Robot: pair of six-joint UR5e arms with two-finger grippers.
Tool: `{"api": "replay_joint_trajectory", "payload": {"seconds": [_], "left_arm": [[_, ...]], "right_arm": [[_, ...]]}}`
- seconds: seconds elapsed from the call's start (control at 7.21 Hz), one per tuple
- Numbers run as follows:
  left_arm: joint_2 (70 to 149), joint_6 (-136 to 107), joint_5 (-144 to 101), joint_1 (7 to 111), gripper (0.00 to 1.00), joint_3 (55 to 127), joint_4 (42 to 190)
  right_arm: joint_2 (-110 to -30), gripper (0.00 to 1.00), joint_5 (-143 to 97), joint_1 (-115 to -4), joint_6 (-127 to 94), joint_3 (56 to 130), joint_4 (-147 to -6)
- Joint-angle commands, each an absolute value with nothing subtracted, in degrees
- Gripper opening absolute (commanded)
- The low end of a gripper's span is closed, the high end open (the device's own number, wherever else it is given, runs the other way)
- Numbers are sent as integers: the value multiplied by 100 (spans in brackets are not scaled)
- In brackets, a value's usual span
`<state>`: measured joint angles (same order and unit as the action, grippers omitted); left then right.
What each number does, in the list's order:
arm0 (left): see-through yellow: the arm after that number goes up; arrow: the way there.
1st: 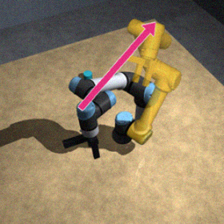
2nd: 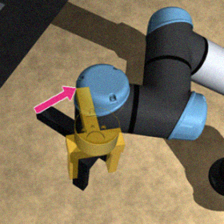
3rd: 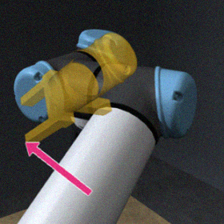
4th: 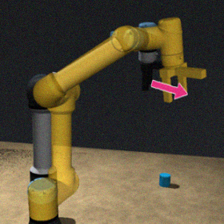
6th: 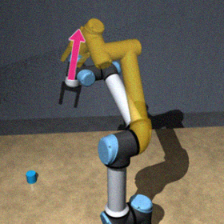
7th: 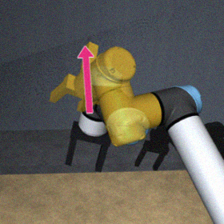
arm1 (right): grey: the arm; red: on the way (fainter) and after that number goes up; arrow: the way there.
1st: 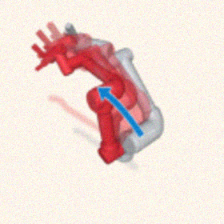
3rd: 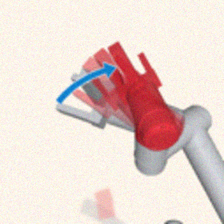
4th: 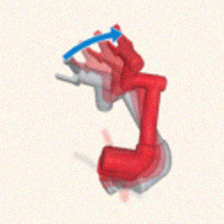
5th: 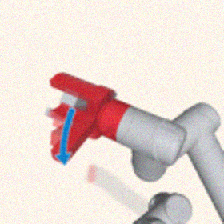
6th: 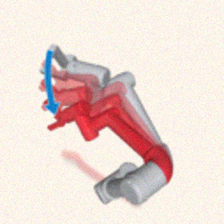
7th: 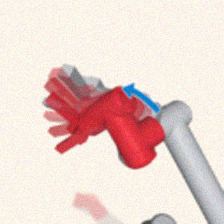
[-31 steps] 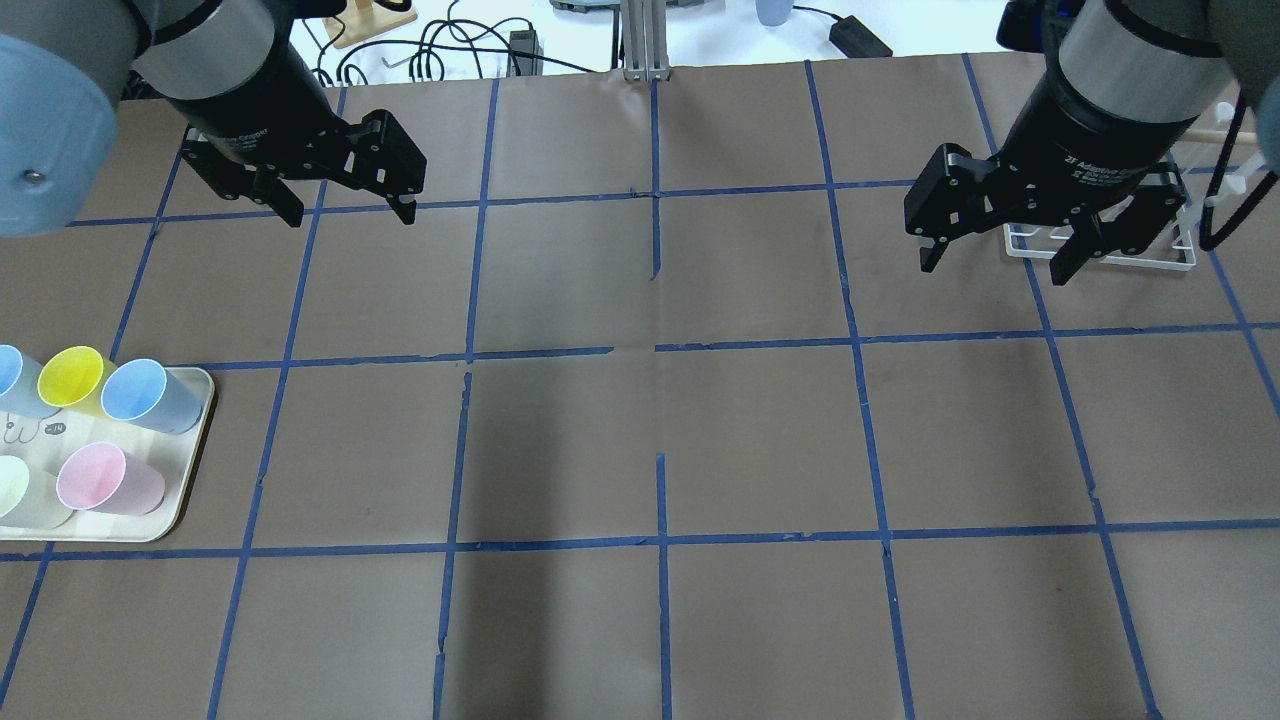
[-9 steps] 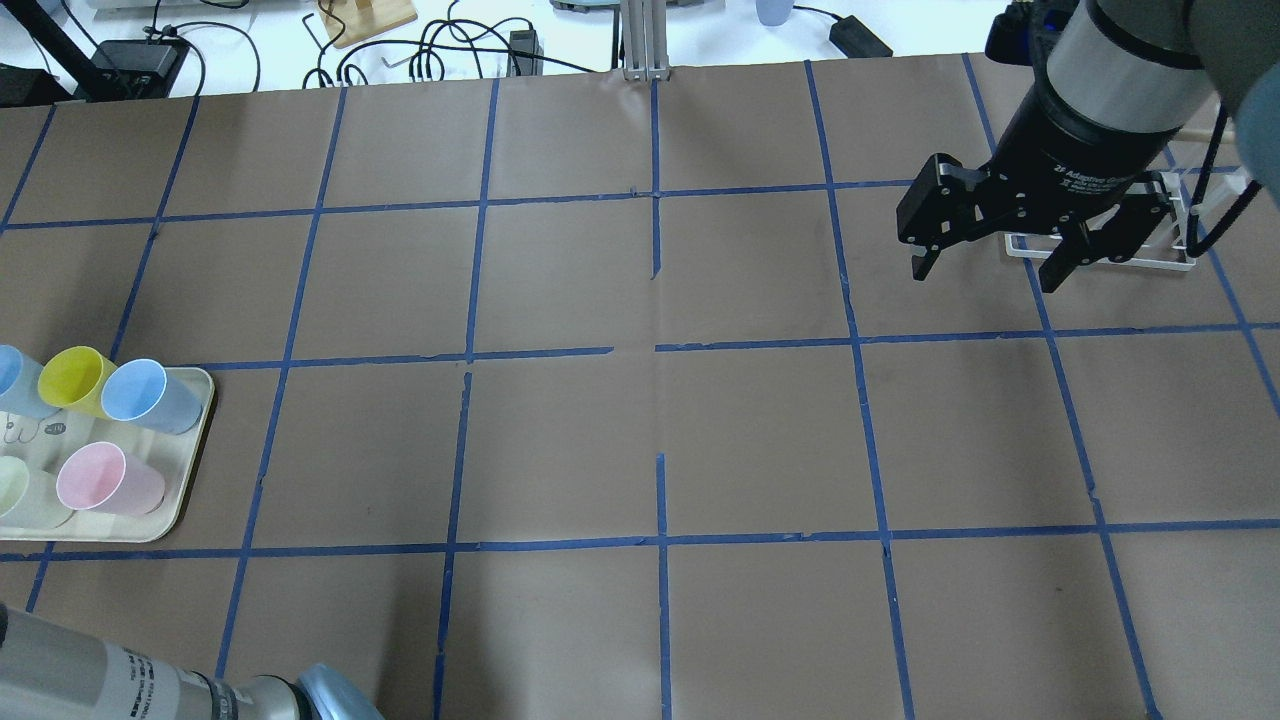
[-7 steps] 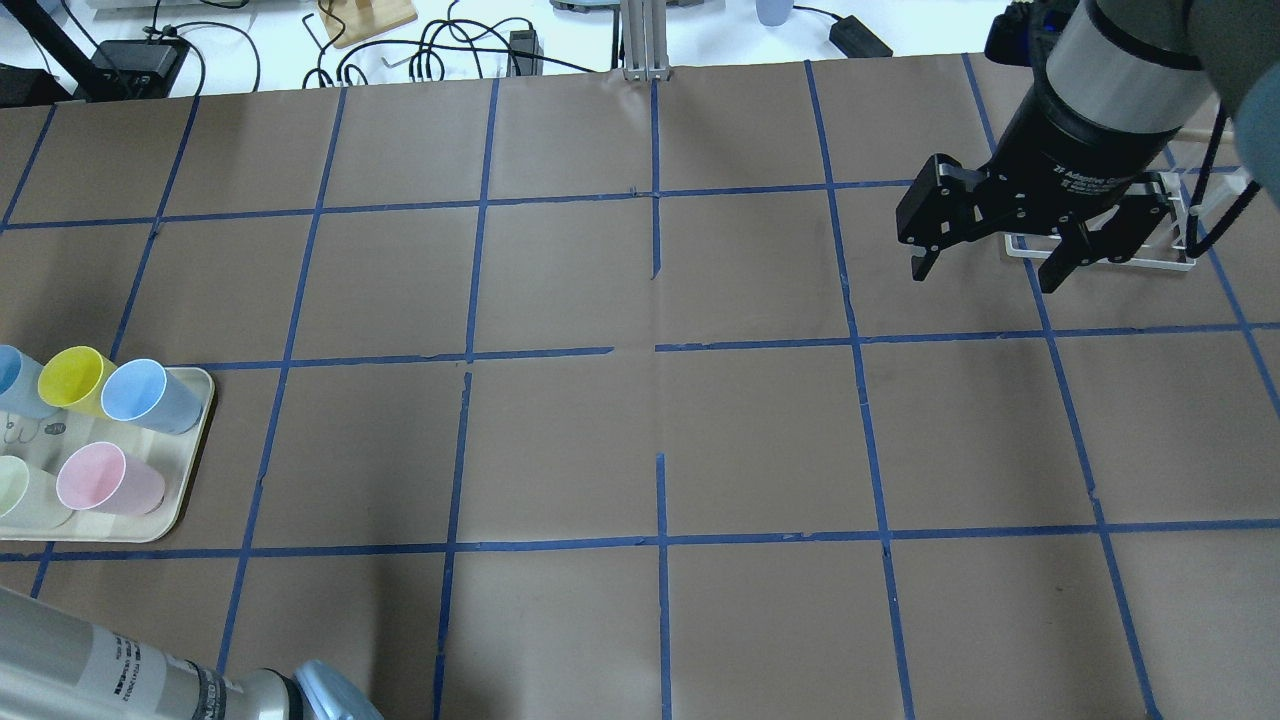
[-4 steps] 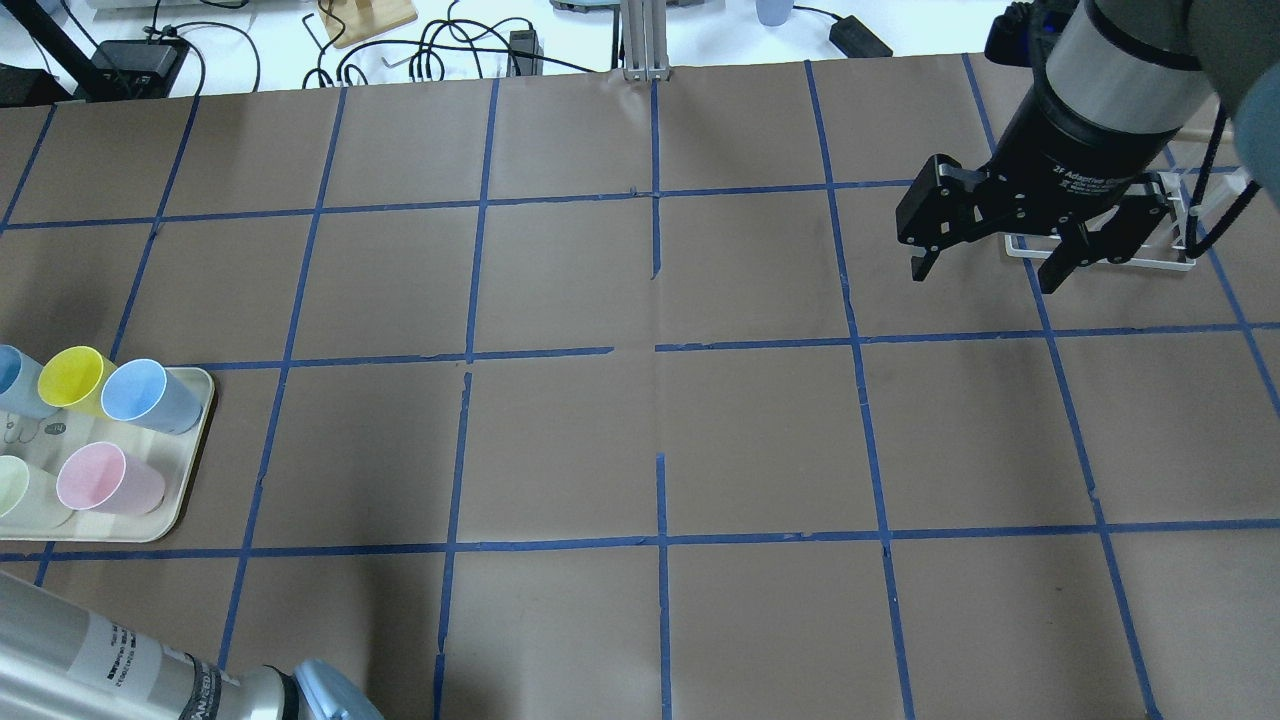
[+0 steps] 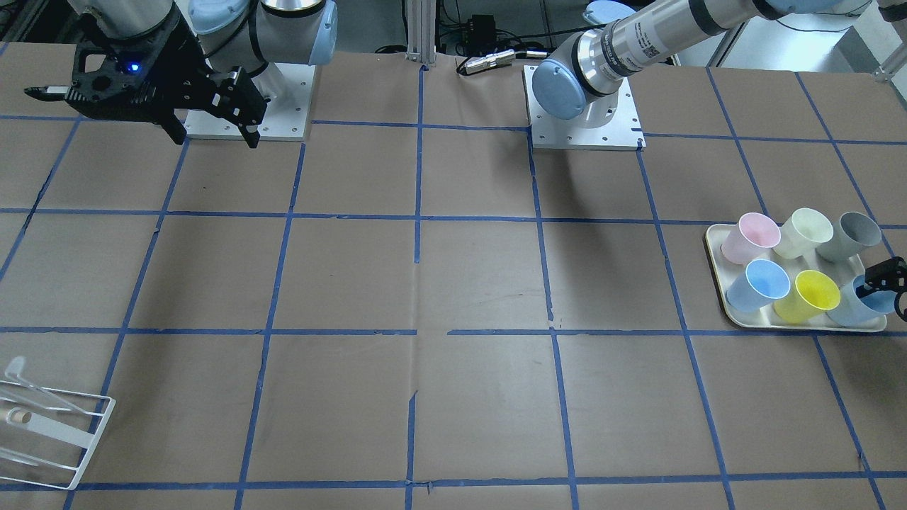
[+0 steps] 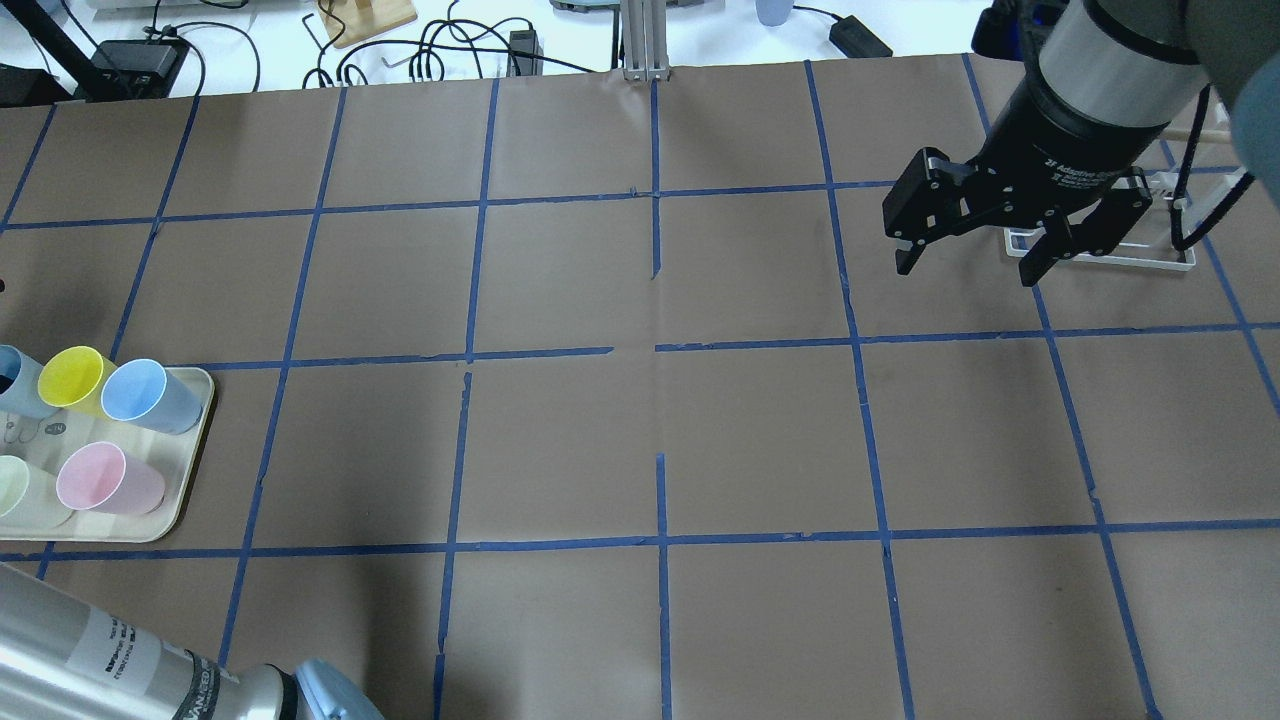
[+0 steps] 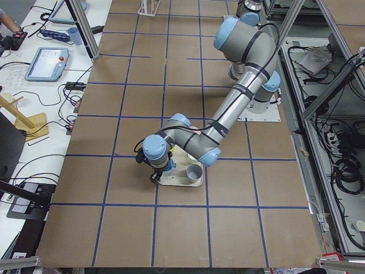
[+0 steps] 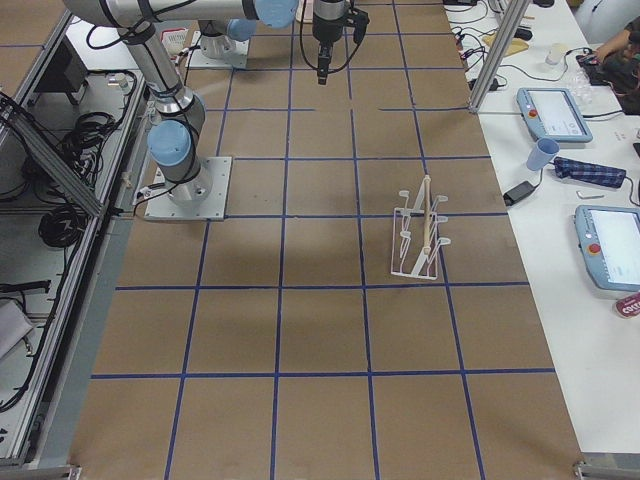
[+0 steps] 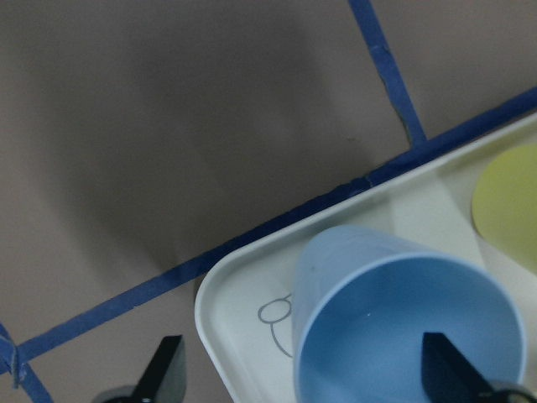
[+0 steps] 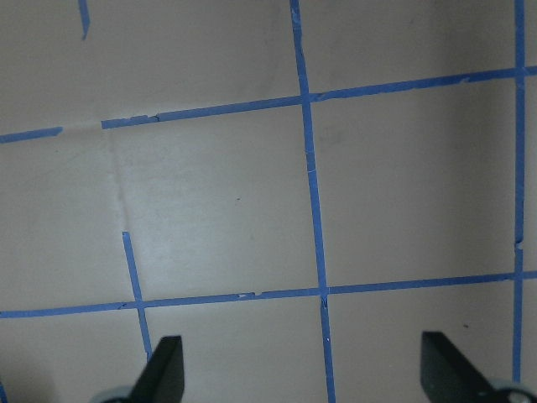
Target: Transfer IKEA cup to right arm and place on rack
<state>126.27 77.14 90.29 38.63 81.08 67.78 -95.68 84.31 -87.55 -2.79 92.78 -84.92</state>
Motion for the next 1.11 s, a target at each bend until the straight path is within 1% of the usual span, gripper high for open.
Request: {"api": "replay_joint_trajectory", "payload": {"seconds": [0.0, 0.14, 0.55, 0.97], "left_arm": [[12621, 7717, 9026, 3867, 11, 8121, 6776], [12621, 7699, 9000, 3867, 0, 8121, 6785], [12578, 7761, 9000, 3867, 0, 8060, 6811], [12140, 7743, 9026, 3990, 0, 8025, 7292]], "right_arm": [[-9423, 100, 7653, -8719, -193, 9246, -8604], [-9413, 100, 6968, -8719, -202, 9220, -8709], [-9378, 100, 4755, -8623, -237, 9298, -8780], [-9343, 100, 2889, -8525, -185, 9386, -8736]]}}
